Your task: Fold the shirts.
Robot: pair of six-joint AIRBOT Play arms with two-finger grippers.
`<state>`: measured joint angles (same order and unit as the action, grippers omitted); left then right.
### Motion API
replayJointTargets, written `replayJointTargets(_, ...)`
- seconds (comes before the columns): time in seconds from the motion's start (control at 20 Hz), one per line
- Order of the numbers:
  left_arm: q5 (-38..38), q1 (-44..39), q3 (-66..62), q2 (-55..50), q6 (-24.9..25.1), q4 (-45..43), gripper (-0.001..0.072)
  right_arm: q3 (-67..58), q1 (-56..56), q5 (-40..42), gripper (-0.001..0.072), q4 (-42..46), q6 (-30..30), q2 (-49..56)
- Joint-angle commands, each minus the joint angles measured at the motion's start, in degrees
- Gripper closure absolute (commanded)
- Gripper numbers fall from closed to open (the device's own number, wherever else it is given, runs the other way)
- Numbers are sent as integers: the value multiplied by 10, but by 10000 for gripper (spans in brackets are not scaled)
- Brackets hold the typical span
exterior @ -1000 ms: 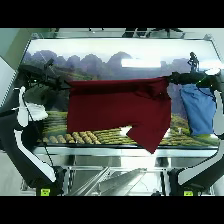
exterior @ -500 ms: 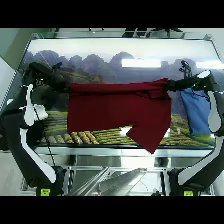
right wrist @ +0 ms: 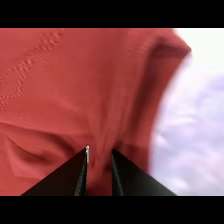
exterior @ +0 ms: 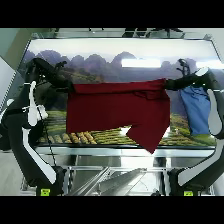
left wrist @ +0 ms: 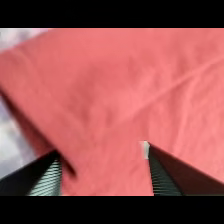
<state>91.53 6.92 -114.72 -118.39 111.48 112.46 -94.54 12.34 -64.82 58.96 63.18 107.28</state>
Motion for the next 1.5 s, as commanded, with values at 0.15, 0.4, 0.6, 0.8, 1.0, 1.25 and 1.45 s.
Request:
replayJointTargets(0.15, 50, 42, 89, 101, -91, -33, 162, 7, 31, -91, 525, 163, 121, -143)
replayJointTargets(0.4, -43, 61, 432, 275, -66, -34, 162, 178, 90, -125, 526, 163, 141, -265)
replayJointTargets(0.6, -137, 61, 635, 359, -41, -32, 163, 334, 127, -111, 526, 126, 147, -349)
replayJointTargets(0.8, -202, 61, 712, 376, -5, 9, 163, 458, 128, -79, 527, 45, 127, -379)
replayJointTargets(1.0, -235, 61, 718, 376, 45, 83, 164, 554, 126, -55, 528, -75, 48, -380)
replayJointTargets(1.25, -239, 61, 718, 377, 55, 93, 658, 624, 94, 4, 527, -87, 34, -380)
replayJointTargets(1.45, -235, 61, 718, 377, 55, 91, 687, 631, 83, -18, 308, -86, 37, -381)
